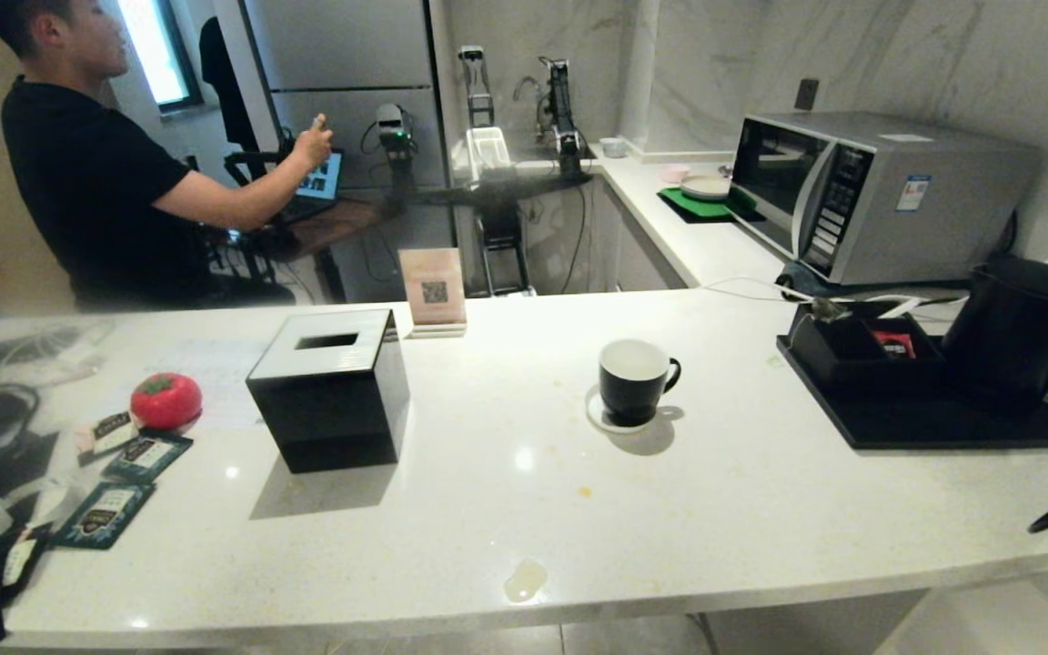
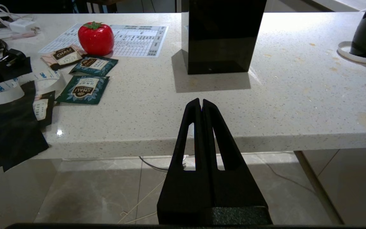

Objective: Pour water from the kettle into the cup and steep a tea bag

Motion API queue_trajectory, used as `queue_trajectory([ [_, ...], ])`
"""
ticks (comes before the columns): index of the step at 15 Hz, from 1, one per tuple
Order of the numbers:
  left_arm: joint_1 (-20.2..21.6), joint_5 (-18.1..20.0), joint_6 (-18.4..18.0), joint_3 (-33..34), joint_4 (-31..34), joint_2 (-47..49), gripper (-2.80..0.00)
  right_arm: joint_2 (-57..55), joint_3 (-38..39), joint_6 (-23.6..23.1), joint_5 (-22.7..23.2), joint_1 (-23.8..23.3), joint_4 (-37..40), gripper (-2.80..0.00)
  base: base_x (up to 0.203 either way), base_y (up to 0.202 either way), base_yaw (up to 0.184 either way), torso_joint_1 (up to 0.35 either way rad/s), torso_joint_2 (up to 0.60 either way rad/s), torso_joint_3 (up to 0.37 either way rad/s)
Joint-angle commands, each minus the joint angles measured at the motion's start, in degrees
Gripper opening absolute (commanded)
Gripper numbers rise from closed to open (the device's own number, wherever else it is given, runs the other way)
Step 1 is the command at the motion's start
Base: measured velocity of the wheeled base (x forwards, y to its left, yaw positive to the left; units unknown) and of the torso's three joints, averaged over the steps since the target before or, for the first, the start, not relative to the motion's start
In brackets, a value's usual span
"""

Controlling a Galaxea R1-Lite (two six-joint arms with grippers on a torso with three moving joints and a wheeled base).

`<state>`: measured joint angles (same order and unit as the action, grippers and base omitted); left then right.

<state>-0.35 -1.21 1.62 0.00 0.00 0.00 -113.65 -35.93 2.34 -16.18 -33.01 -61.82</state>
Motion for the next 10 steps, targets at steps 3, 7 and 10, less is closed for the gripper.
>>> queue_trajectory([
  [3,0.00,-0.02,0.05,0.00,0.00,0.09,-2.80,3.10,2.41,-0.03,0.94,0.11,-0.32,-2.80,0.000,0.000,0.000,0.000,0.00,0.000],
  [7,0.00,0.03,0.05,0.00,0.00,0.09,-2.80,6.37,5.48,-0.06,2.53,1.42,-0.32,-2.80,0.000,0.000,0.000,0.000,0.00,0.000],
  [10,0.00,-0.02,0.05,0.00,0.00,0.09,-2.80,10.57,8.28,0.10,2.64,5.37,-0.32,-2.80,0.000,0.000,0.000,0.000,0.00,0.000],
])
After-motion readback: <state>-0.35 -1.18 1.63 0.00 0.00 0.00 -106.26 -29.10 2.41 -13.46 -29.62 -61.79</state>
